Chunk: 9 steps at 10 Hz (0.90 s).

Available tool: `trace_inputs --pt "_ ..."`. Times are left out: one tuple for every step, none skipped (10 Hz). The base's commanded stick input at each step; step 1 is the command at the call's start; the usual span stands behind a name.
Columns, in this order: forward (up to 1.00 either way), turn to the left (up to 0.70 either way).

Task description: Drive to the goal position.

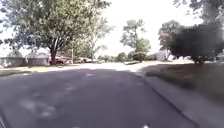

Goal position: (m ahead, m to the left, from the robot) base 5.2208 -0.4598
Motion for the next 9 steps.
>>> trace_inputs --pt "0.70 0.03" --pt "0.70 0.03" --pt "0.70 0.03" --pt "0.70 0.03" --pt "0.70 0.03" --pt "0.70 0.03" --pt "0.70 0.03" --pt "0.70 0.03" --pt "0.70 0.03"
